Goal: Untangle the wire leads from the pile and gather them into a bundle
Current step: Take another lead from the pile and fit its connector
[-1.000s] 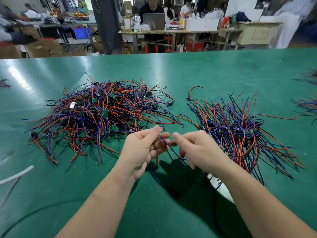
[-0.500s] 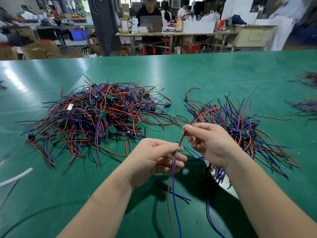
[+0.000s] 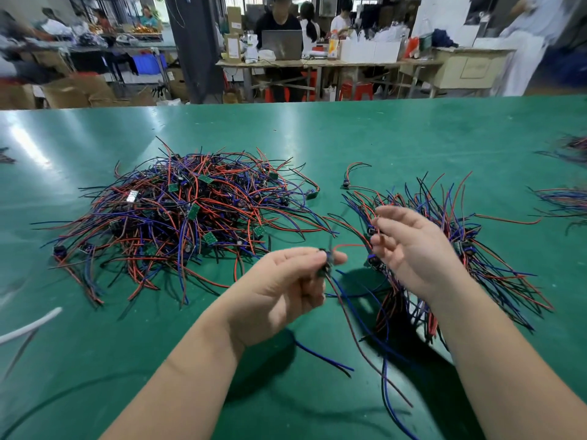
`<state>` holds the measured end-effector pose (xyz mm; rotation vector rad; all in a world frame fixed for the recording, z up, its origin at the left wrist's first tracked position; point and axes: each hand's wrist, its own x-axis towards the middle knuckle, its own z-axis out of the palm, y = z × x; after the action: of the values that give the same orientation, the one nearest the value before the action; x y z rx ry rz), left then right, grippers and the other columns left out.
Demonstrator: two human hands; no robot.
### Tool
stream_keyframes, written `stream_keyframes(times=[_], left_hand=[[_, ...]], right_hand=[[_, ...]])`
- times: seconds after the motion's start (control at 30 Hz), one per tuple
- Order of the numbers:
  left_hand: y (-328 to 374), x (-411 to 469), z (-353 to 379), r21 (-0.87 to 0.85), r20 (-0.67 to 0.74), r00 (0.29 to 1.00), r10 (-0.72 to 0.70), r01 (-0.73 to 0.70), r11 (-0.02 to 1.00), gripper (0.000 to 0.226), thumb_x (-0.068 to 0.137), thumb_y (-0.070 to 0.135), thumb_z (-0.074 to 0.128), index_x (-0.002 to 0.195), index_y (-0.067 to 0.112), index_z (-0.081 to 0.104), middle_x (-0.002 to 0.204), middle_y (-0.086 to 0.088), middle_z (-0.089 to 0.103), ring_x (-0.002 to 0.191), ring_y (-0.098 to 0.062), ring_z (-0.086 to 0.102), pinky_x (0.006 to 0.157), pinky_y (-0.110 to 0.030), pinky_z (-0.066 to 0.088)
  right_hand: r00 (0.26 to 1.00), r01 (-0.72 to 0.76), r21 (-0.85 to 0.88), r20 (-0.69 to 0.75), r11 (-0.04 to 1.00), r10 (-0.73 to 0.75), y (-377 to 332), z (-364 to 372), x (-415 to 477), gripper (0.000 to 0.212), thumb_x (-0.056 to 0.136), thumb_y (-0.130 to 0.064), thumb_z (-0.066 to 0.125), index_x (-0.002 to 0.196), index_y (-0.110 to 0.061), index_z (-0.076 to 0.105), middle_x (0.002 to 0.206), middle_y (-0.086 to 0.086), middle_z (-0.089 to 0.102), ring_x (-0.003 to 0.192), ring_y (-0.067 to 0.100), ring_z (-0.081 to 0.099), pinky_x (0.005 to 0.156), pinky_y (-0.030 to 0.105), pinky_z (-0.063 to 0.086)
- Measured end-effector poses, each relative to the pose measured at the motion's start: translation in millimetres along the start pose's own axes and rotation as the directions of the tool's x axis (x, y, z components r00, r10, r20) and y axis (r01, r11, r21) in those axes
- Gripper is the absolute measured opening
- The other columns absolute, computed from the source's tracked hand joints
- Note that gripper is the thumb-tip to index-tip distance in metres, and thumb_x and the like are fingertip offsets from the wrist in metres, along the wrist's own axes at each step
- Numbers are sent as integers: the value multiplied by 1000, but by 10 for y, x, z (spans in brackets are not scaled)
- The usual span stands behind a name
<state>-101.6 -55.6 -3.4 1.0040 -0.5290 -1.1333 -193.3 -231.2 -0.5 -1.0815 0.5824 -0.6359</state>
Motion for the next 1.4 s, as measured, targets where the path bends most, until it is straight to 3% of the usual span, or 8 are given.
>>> stream_keyframes(times=[0.13,0.27,0.4,0.5,0.63,0.77,1.0,1.4], left_hand=[[46,3,-60,-280,-4,993,116,-112,953,21,58,23,84,77,16,76,61,3,49,51,-8,53,57,-20,52],[3,37,-55,-295,-89,976,201,-219,930,50,30,34,98,71,20,74,58,2,58,50,-7,58,56,-19,54],[-103,78,-1,-196,-134,945,297,-319,927,51,37,25,97,76,18,65,63,1,64,51,-7,58,57,-19,52],[-209,94,47,159,-167,876,453,-429,889,36,58,8,81,82,14,55,66,6,63,59,-8,56,63,-19,48],[-256,69,56,703,51,747,663,-498,507,36,66,15,81,88,25,54,82,14,64,73,-3,62,73,-18,50],[-226,41,29,823,197,653,732,-515,238,34,76,-3,58,93,25,65,86,14,66,82,-3,63,77,-21,50],[-174,5,169,378,-183,893,412,-323,868,20,78,26,74,80,9,65,66,1,69,56,-13,65,57,-27,57],[-197,20,99,360,-166,982,90,-25,933,21,57,25,79,67,7,73,60,-8,67,52,-17,66,50,-22,53]], right_hand=[[949,25,-248,311,969,56,90,111,-128,26,75,8,66,93,-10,64,74,5,58,52,8,54,51,16,42],[833,4,-73,553,997,37,192,228,-255,37,59,-5,84,94,-15,76,74,4,63,60,11,55,55,18,44],[860,-90,113,510,989,20,282,335,-276,49,39,-30,95,81,-12,77,68,2,66,59,8,58,58,15,48],[911,-130,135,407,982,64,264,353,-265,21,57,-24,82,71,-9,74,65,5,65,60,11,60,59,16,52],[936,-113,162,348,980,51,225,341,-250,13,71,-15,61,66,-11,72,62,3,63,55,10,59,55,18,51],[949,-83,107,313,991,46,133,255,-219,13,69,-18,63,66,-15,75,61,-1,60,54,4,55,56,16,47],[912,-54,-17,406,998,56,86,213,-275,14,67,-9,62,63,-13,75,54,-2,62,48,3,58,48,13,49],[867,0,-324,471,946,161,151,97,-169,19,63,-18,72,80,-10,78,86,19,63,80,26,48,69,32,38]])
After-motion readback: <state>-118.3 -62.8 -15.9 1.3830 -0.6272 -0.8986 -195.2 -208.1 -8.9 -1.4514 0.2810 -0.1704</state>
